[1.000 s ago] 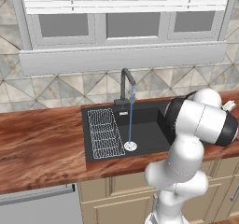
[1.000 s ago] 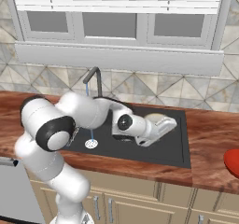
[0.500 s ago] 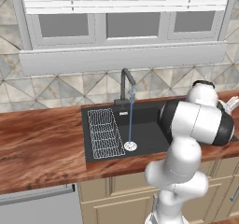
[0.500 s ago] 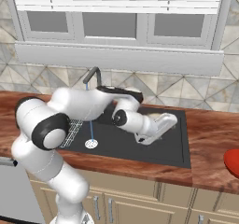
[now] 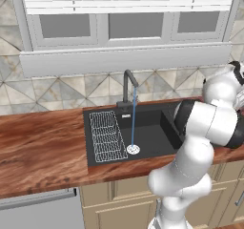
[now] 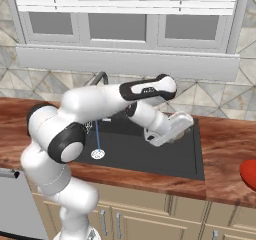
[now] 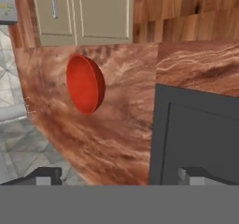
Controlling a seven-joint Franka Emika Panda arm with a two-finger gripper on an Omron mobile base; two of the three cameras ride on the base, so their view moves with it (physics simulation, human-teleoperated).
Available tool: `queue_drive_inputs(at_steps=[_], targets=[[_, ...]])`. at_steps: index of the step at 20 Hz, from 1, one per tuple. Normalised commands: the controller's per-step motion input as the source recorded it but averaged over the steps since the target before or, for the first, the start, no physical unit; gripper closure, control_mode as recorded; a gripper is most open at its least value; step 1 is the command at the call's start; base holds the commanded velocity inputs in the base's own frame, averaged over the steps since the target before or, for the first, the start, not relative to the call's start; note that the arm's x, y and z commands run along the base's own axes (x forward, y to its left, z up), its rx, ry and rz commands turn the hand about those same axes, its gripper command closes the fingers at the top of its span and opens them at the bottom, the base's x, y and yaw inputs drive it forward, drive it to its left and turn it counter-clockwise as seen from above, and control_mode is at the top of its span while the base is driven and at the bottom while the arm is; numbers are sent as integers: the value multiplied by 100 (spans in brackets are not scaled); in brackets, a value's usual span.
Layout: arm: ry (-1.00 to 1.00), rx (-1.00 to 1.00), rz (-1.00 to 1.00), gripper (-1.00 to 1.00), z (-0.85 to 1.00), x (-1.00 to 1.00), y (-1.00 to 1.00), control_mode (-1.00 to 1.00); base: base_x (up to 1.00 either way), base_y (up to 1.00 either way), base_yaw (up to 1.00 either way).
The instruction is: Rinse each bowl for a few seconds and place them down in the sink or on the counter.
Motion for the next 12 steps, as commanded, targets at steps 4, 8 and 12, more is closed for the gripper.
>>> queue_drive_inputs(at_steps=[4,8,12], targets=[[13,22,-16,-100,75,-14,-32,-100,0,0,0],[15,24,-17,-100,65,-13,-48,-100,0,0,0],[21,28,-18,-100,45,-21,-55,-100,0,0,0]])
